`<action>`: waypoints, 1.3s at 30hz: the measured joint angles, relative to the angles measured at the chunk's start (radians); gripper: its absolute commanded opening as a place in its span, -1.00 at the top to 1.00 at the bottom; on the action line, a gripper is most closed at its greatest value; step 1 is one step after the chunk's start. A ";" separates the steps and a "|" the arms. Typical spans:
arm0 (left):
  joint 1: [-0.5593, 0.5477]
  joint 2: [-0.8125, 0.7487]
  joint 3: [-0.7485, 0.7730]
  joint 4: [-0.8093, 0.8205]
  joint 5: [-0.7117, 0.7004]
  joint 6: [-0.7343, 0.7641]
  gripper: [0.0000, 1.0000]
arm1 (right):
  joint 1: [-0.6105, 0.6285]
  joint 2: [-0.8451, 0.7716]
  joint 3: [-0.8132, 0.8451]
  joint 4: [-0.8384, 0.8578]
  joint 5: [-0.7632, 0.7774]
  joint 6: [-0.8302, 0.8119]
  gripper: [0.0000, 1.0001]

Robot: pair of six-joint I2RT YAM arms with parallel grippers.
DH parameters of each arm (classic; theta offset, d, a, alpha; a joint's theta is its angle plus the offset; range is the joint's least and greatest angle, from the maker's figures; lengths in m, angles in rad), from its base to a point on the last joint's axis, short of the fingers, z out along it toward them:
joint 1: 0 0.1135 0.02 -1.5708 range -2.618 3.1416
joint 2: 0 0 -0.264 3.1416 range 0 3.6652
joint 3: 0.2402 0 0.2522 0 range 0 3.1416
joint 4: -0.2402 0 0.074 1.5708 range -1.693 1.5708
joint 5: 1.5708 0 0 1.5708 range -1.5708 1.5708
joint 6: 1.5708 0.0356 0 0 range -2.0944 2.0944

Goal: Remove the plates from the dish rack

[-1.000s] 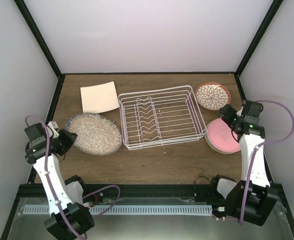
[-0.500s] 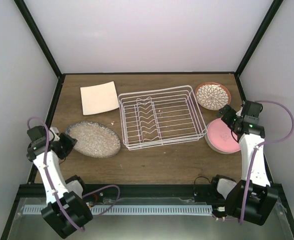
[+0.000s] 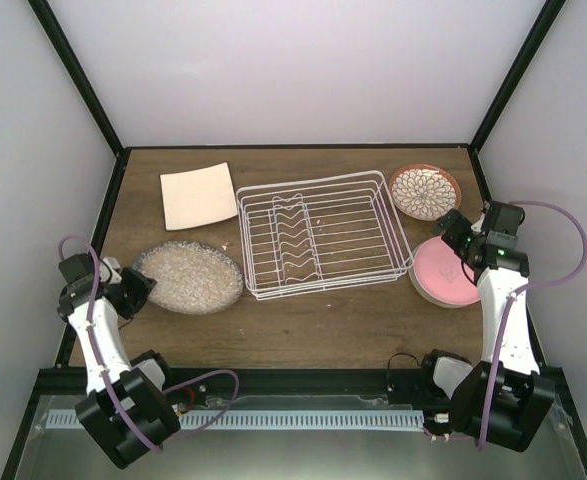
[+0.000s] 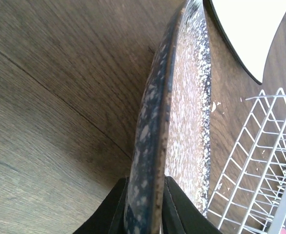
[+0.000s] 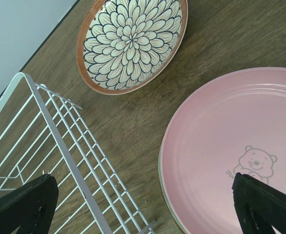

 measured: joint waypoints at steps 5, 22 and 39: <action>0.003 0.023 -0.011 0.003 -0.025 0.004 0.60 | 0.000 -0.001 0.000 0.000 0.000 0.000 -1.00; 0.005 0.082 -0.037 -0.003 -0.096 0.008 0.26 | 0.000 0.006 0.000 0.003 -0.002 0.001 -1.00; 0.005 0.125 -0.044 0.006 -0.109 0.008 0.05 | 0.000 0.006 0.000 0.003 -0.001 0.004 -1.00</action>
